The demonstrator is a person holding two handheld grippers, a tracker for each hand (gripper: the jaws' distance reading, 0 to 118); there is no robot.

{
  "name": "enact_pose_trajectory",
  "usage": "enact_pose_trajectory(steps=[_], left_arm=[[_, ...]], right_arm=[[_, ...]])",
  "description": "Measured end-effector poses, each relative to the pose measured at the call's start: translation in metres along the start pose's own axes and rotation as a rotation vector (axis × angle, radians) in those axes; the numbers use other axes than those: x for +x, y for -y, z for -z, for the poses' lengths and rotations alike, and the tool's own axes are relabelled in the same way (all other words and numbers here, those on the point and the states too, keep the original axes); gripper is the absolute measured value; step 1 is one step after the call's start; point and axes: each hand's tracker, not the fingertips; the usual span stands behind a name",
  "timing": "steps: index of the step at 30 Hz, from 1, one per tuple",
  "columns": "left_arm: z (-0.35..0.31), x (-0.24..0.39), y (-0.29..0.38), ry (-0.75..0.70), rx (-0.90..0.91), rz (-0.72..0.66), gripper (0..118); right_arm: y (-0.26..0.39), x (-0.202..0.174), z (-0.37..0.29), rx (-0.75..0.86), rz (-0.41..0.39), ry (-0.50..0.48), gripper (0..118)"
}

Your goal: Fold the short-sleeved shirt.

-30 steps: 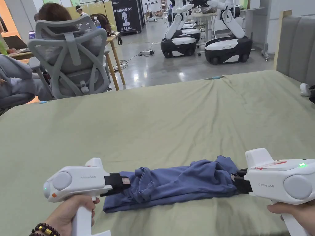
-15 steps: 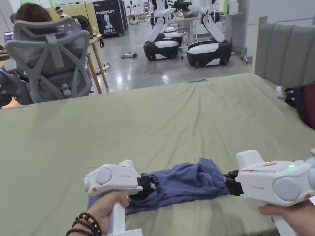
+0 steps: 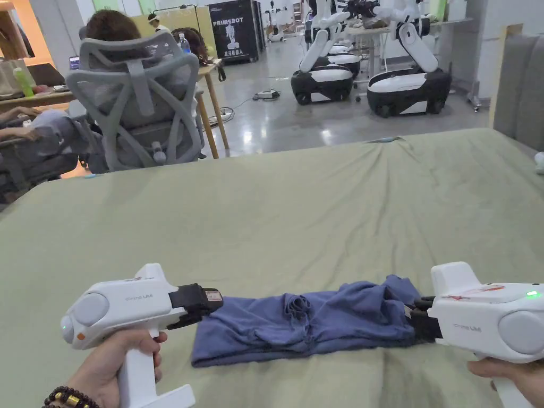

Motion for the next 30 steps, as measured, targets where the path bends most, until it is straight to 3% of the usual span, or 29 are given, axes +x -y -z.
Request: enact_pose_trajectory(steps=[2,4,7,9,12,15,17,20,22,24,25,30], left_arm=[[0.005,-0.011,-0.001,0.025,0.001,-0.055,118],[0.006,-0.023,0.004,0.055,0.028,-0.067,108],[0.028,-0.033,0.008,-0.007,-0.015,-0.08,112],[0.041,-0.041,0.013,-0.031,-0.045,-0.103,108],[0.061,-0.067,0.014,-0.005,-0.065,-0.112,108],[0.056,-0.052,0.014,0.006,-0.045,-0.132,108],[0.048,-0.033,0.018,0.031,-0.067,-0.107,93],[0.049,-0.052,0.009,-0.091,-0.067,-0.022,64],[0.043,-0.063,0.009,-0.05,-0.027,-0.1,71],[0.037,-0.065,0.01,-0.105,0.026,-0.129,92],[0.034,-0.066,0.011,-0.133,0.058,-0.119,96],[0.041,-0.064,0.014,-0.087,0.012,-0.123,95]], right_arm=[[0.004,0.001,0.003,-0.003,0.003,-0.003,0],[0.007,0.001,0.004,-0.013,0.002,-0.003,0],[0.009,0.001,-0.002,-0.024,0.003,0.006,0],[0.012,0.004,-0.002,-0.025,0.007,0.013,0],[0.014,0.008,-0.004,-0.027,0.01,0.02,0],[0.015,0.005,-0.01,-0.028,0.008,0.032,0],[0.015,0.005,-0.009,-0.031,0.007,0.035,0],[0.015,0.003,-0.01,-0.033,0.006,0.034,0],[0.014,0.004,-0.009,-0.03,0.006,0.027,0],[0.014,0.001,-0.008,-0.031,0.0,0.026,0],[0.013,-0.003,-0.008,-0.033,-0.004,0.022,0],[0.013,-0.007,-0.008,-0.041,-0.016,0.014,0]])
